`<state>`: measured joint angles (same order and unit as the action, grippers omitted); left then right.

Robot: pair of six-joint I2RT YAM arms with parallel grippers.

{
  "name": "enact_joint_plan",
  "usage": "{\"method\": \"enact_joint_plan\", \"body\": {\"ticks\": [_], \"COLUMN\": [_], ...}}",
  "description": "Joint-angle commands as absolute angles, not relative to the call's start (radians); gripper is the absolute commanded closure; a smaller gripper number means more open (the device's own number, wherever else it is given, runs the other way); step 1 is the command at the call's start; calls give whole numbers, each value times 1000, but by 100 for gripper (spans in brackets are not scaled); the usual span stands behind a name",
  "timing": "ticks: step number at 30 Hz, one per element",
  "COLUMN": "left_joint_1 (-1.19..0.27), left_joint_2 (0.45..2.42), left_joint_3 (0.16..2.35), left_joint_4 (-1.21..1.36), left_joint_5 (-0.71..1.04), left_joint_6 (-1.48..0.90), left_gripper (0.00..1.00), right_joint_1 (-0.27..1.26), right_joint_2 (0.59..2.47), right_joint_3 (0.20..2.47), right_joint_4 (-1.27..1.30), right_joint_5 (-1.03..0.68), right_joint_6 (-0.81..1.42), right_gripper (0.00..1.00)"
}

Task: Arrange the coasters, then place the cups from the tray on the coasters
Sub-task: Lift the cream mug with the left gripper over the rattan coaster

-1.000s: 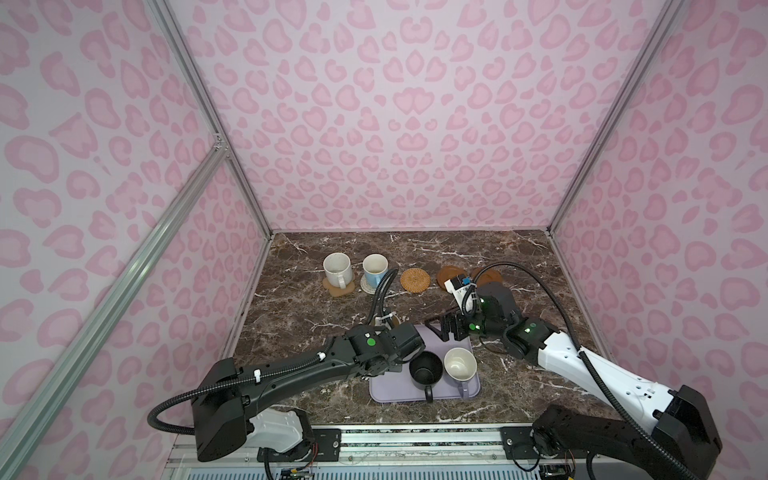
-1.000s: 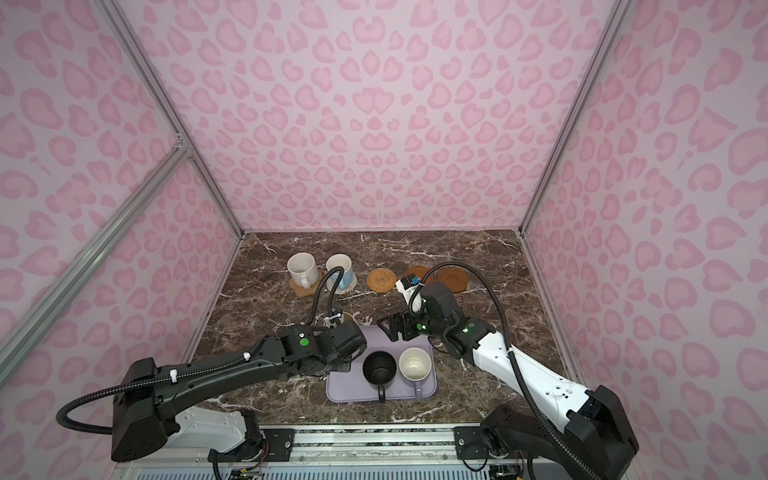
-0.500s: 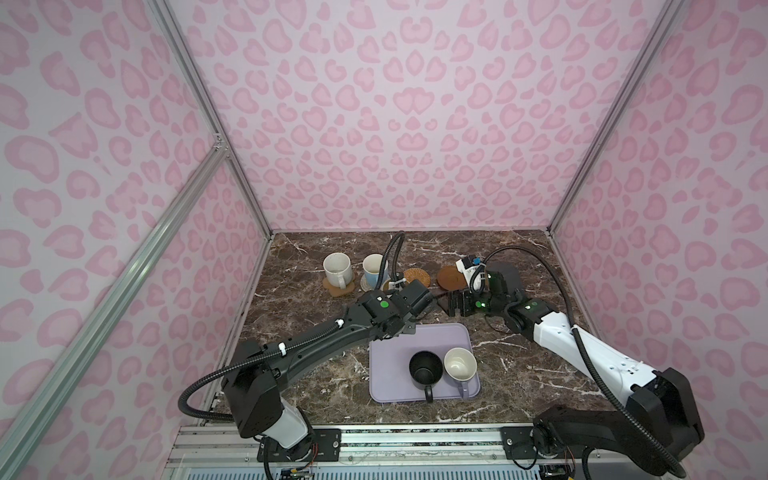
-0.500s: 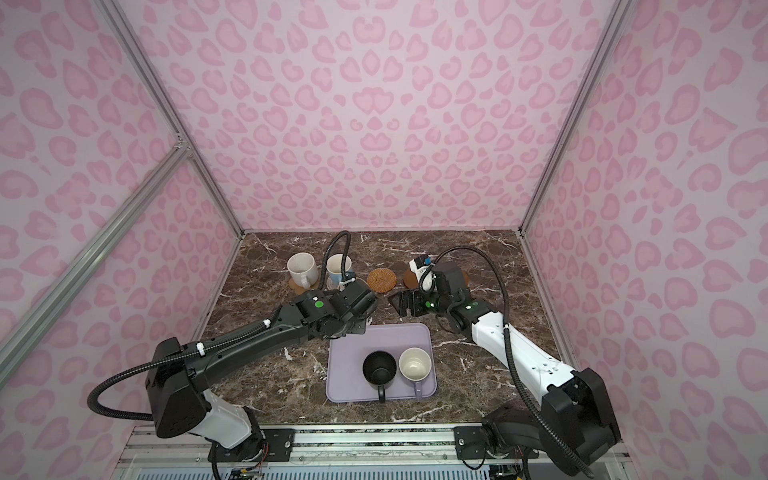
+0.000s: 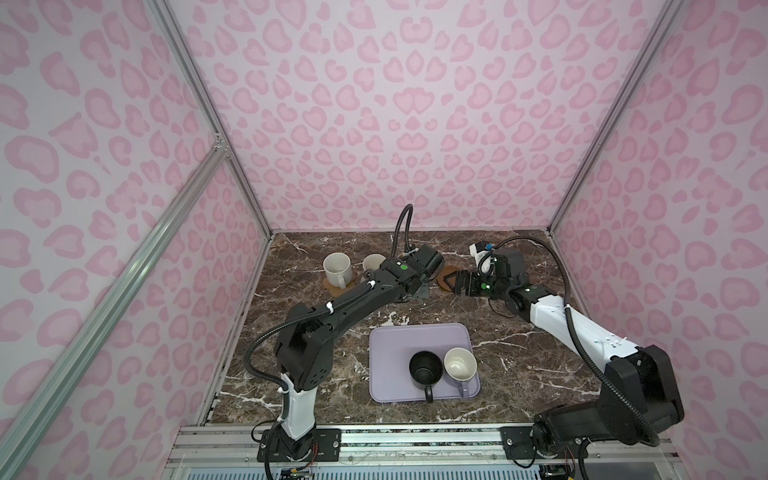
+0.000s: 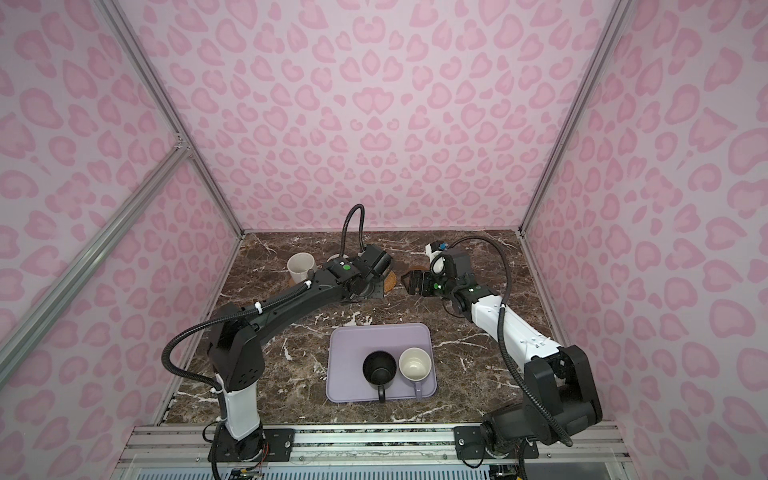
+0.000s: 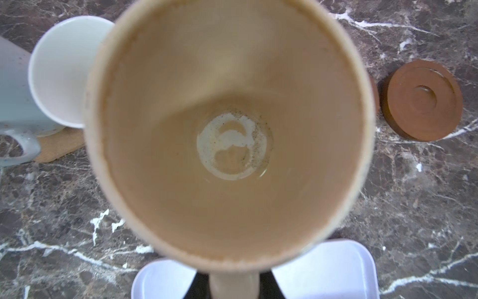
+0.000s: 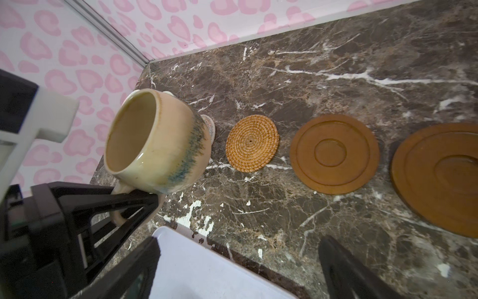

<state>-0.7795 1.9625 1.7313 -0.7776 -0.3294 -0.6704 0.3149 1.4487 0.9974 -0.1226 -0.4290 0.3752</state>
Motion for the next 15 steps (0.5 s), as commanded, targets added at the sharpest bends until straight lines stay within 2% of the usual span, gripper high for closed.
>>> {"method": "enact_joint_plan", "body": {"ticks": [1, 15], "left_joint_1": [-764, -693], "left_joint_2": [2020, 2269], "left_joint_3": [1802, 2036], "left_joint_4": [-707, -730], "left_joint_5": [-333, -272], "left_joint_6": [-670, -650], "left_gripper": [97, 97], "right_joint_1": [308, 304], "right_joint_2": [1479, 1550], "right_joint_3": [1013, 991], "right_joint_4": [-103, -82], "right_joint_5": [-437, -408], "right_joint_6": [366, 347], "right_gripper": [3, 2]}}
